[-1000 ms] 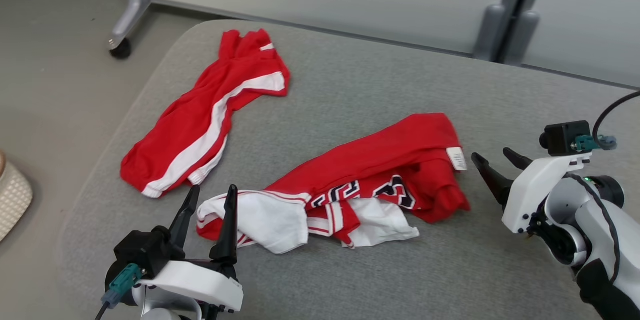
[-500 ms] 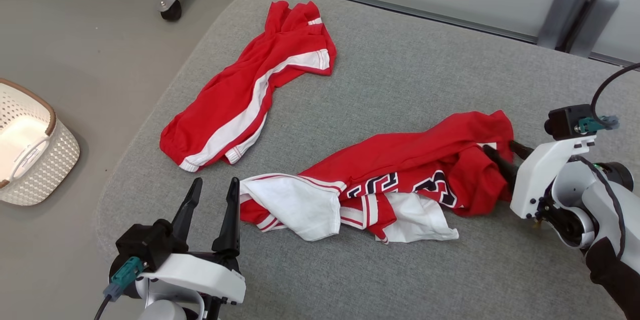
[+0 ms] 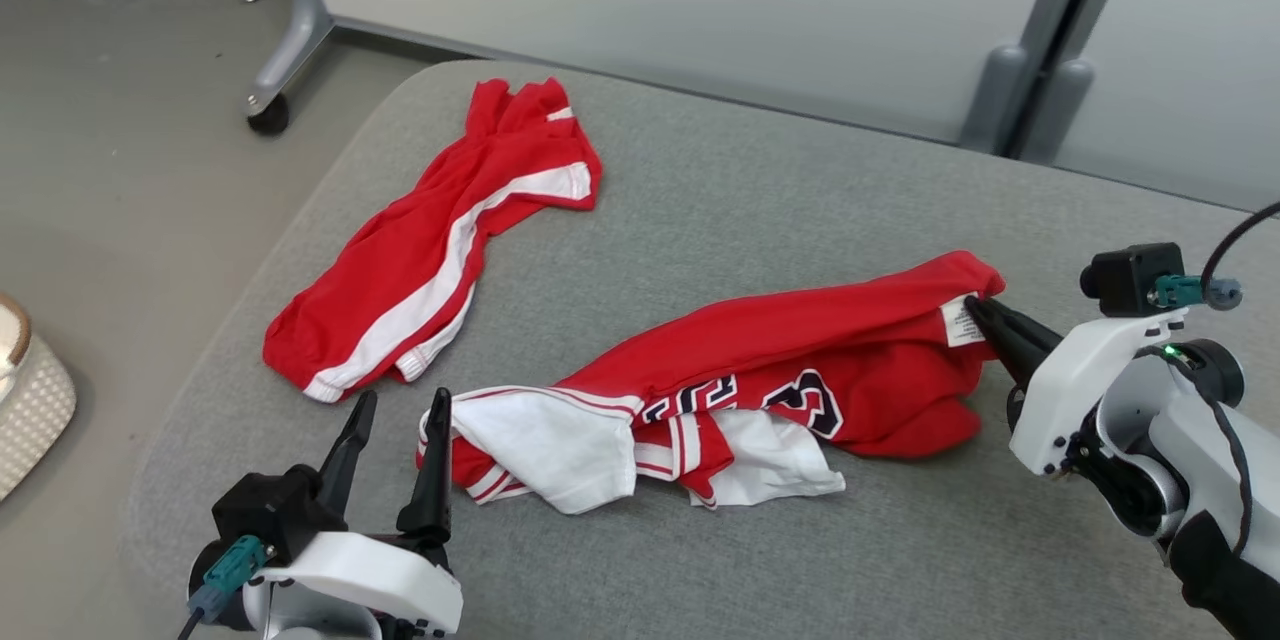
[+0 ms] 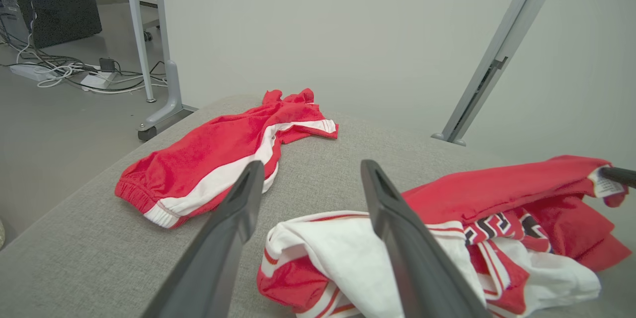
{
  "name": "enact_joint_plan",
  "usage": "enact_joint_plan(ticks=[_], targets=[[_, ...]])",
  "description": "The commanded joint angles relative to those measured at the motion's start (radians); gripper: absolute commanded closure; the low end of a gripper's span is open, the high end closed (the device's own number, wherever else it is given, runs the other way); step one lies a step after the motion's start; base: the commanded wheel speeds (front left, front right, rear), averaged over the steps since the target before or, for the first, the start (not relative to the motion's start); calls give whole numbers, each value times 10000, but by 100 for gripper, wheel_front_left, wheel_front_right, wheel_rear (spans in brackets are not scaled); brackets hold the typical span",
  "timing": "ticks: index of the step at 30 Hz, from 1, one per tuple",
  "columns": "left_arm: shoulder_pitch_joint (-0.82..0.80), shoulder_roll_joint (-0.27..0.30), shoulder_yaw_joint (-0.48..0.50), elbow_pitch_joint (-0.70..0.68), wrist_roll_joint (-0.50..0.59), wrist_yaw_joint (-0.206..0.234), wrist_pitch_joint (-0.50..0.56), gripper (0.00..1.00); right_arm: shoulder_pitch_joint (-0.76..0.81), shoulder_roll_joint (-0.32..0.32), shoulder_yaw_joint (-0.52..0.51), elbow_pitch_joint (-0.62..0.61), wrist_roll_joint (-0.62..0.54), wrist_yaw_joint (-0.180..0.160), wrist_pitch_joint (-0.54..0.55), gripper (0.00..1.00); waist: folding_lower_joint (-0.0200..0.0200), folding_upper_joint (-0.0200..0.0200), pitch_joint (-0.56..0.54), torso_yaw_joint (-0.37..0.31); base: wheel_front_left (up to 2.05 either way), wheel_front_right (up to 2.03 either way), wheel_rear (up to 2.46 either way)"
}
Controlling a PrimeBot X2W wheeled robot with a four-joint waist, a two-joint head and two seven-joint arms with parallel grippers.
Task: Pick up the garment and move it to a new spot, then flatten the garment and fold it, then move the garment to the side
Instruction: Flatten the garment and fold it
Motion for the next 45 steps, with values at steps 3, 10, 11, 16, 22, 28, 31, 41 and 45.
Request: enact_joint_plan(ticks=[3,10,11,16,22,28,31,41,45], targets=[[326,230,119,-129,-79,124,84,0,398,-380,244,-529,131,19,-185,100,0,0,-947,-1152,0,0,0],[722,416,169,-482,-159,286,282,0,1085,-1135,216,-1710,288,11,-156,100,0,0,-1343,-2339,0,0,0],[763,439,172,-529,-165,323,306,0,1280,-1254,194,-1941,372,11,-64,100,0,0,-1370,-2510,0,0,0],[921,471,151,-731,-228,401,400,0,2390,-1823,35,-2995,678,11,386,100,0,0,-1412,-3238,0,0,0],[1094,551,206,-827,-272,479,409,0,4073,-2114,-154,-3890,1043,11,1008,100,0,0,-1346,-3780,0,0,0],[1174,616,261,-897,-327,538,385,0,5378,-1733,-582,-3921,1048,11,1426,0,0,0,-1299,-3989,0,0,0],[1187,713,367,-974,-333,595,343,0,5666,-1432,-1082,-3929,845,11,1227,0,0,0,-1296,-4011,0,0,0],[1405,1333,1061,-1588,-441,976,408,0,6195,-971,-3644,-5235,26,11,-770,0,0,0,-1365,-3636,0,0,0],[1576,1472,1034,-1884,-463,1046,663,0,6446,-375,-4782,-5259,-810,13,-1742,0,0,0,-1363,-3447,0,0,0]])
